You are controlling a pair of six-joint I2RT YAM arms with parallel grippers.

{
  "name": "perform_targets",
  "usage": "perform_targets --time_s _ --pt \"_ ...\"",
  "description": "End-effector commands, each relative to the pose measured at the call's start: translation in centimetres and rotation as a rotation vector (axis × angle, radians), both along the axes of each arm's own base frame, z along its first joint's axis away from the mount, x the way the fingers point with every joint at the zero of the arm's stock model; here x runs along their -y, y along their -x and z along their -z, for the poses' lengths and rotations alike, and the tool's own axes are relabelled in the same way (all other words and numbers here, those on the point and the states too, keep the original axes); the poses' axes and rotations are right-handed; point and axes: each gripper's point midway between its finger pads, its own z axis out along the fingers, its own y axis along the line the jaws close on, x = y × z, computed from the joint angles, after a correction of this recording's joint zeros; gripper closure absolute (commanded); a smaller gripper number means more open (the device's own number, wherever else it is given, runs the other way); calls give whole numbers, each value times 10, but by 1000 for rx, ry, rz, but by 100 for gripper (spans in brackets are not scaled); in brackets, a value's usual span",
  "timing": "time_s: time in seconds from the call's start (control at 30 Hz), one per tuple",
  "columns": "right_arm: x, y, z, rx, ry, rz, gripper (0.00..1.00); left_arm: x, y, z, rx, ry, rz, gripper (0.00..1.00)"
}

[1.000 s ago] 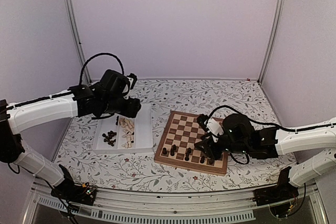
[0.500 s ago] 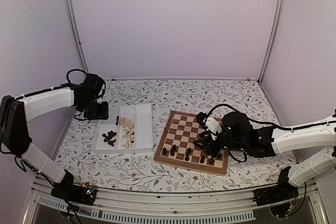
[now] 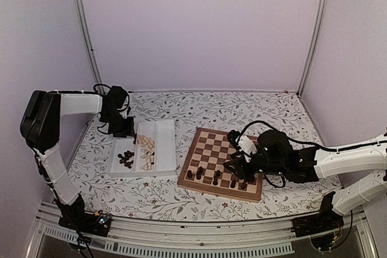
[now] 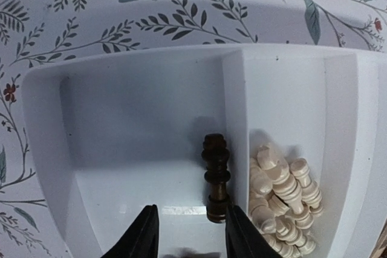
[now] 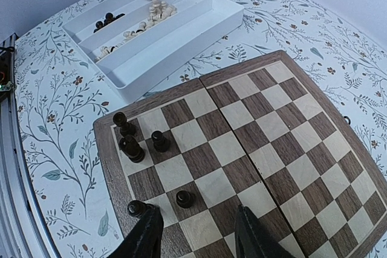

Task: Set up the chess pieces on the board
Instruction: Pick up the chess piece from the storage box.

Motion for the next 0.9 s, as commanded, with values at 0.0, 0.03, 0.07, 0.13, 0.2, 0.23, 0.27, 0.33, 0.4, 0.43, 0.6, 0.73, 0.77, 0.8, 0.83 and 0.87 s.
perform_targets --time_s 0.0,0.03,0.07,0.13,0.2,0.23,0.27,0.33,0.4,0.43,0.6,0.73,0.77,0.8,0.83,0.87 --pt "2 0 -8 24 -28 -1 57 10 -13 9 -2 74 31 60" --pt "2 0 -7 21 -27 1 57 11 -14 11 -8 74 31 60" --pt "2 0 -5 17 -24 -1 57 11 -14 14 -12 73 31 60" --pt "1 0 -3 10 -21 -3 57 11 -14 18 -22 73 34 60" --pt "1 0 -3 6 -21 -4 57 11 -13 23 -35 71 33 61" --pt "0 0 -3 7 -22 -6 57 11 -11 25 -43 69 34 61" --pt "0 0 -4 9 -22 -5 57 10 -9 28 -52 67 33 62" --pt "-1 -1 -6 14 -21 -7 57 8 -3 32 -71 50 32 62" --pt "-2 -1 -9 18 -23 -8 57 3 2 36 -81 23 26 62" --pt "-2 -1 -10 19 -24 -10 57 0 3 38 -88 10 23 63" --pt "-5 -1 -10 16 -25 -17 57 -3 11 45 -125 -36 39 68" --pt "-6 -1 -12 17 -31 -22 57 0 17 51 -153 -55 68 75" --pt "-7 -1 -14 18 -34 -22 57 1 19 51 -160 -58 73 79" --pt "-7 -2 -15 20 -35 -21 57 2 20 50 -162 -60 81 81" --pt "-8 -2 -17 24 -38 -23 57 3 22 49 -164 -65 88 83" --pt "-8 -2 -19 27 -41 -24 57 3 22 43 -152 -68 92 85"
